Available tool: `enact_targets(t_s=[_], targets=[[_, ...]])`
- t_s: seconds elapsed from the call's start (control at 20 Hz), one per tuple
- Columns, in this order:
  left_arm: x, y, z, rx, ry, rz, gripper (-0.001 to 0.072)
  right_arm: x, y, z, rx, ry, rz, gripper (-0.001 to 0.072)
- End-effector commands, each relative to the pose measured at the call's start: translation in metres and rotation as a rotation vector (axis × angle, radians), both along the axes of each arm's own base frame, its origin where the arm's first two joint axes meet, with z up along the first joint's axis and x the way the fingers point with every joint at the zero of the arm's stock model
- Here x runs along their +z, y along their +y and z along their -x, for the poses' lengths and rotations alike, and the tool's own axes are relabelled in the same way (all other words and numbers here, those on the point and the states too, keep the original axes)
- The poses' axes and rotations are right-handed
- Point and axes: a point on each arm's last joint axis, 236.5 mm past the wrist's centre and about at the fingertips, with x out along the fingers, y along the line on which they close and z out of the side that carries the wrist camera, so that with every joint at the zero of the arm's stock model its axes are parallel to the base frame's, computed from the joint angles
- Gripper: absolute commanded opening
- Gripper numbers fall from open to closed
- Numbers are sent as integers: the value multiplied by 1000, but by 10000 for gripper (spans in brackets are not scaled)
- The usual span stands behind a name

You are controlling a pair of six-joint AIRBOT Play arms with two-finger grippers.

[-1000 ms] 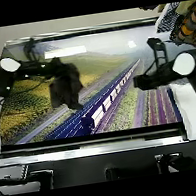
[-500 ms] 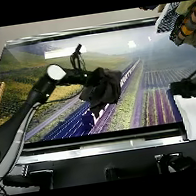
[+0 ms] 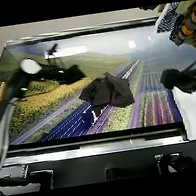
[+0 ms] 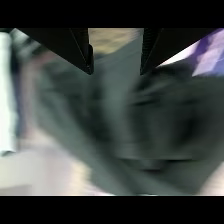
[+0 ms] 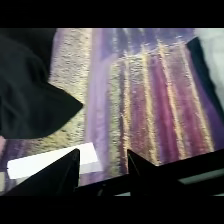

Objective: Fold the clothes and pants, and hang the long-sleeved shirts on hangers.

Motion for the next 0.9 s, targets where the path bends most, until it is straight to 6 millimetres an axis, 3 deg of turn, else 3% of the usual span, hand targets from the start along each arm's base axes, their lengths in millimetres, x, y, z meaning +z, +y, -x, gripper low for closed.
enact_targets(t_s=[0.0,0.1,0.25,0.35,0.45,0.5,0.65,0.7,0.85], targets=[[1,124,17,69,40,-297,349,25,28,-36,38,-51,-92,341],[10,184,24,149,44,-424,349,40,7,-52,60,-90,-62,358],[12,227,40,237,66,-457,349,52,-46,-64,-55,-157,-126,358],[3,239,50,261,101,-458,349,32,-79,-64,-80,-98,-142,363],[-13,242,58,261,143,-460,349,-20,-92,-61,-2,41,-194,436],[-19,242,59,259,156,-460,348,-52,-82,-60,70,100,-262,436],[-34,239,63,249,179,-462,348,-134,-18,-53,240,187,-562,447],[-37,238,64,248,187,-463,348,-156,-6,-49,237,207,-604,494],[-42,238,63,246,194,-463,348,-210,18,-43,235,254,-590,525]])
